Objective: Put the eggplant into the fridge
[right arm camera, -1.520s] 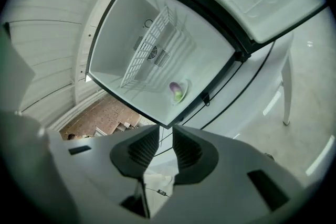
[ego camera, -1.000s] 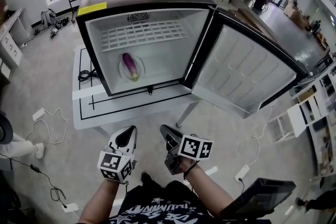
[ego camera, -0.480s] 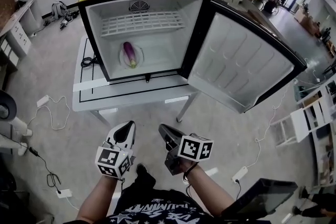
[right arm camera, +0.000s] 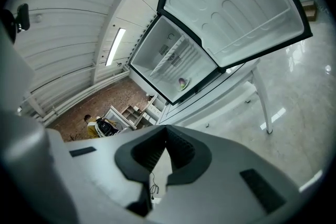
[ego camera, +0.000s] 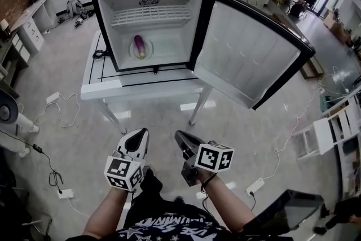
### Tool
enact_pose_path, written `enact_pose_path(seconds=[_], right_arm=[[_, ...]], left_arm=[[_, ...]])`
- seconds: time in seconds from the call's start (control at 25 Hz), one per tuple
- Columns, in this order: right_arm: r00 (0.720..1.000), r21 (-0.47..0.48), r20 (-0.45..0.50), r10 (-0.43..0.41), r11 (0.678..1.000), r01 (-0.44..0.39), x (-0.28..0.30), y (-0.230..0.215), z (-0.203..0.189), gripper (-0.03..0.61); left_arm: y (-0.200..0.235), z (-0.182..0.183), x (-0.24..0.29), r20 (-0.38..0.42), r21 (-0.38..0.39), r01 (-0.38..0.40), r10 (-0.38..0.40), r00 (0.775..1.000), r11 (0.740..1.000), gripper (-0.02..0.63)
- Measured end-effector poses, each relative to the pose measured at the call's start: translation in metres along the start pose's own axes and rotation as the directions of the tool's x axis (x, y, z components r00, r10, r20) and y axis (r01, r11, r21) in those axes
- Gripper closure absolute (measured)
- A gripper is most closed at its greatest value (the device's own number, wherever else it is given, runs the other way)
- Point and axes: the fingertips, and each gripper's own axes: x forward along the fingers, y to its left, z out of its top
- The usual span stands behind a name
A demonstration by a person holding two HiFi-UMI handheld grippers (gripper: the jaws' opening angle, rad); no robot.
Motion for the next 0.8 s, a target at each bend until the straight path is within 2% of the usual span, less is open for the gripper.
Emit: enact_pose_path(seconds=[0.28,0.52,0.8], right_arm=[[0.999,-0.048,-0.031,0.022,0.999,-0.023,-0.046,0.012,-0.025,0.572],[0.999,-0.066,-0.038,0.022,0.998,-0.025,-0.089,0.013,-0.040,0.572],[0.998,-0.090,-0.041,0.044,0.995,-0.048,-0.118,0.026,-0.060,0.572]], left_arm=[[-0.038,-0.008,-0.035,0.024,-0.008,-0.039,0.039,0.999,0.999,0.604],[-0.079,-0.010,-0.058,0.048,-0.002,-0.042,0.042,0.998,0.999,0.604],[-0.111,-0.018,-0.095,0.059,0.003,-0.065,0.064,0.996,0.998,0.604]])
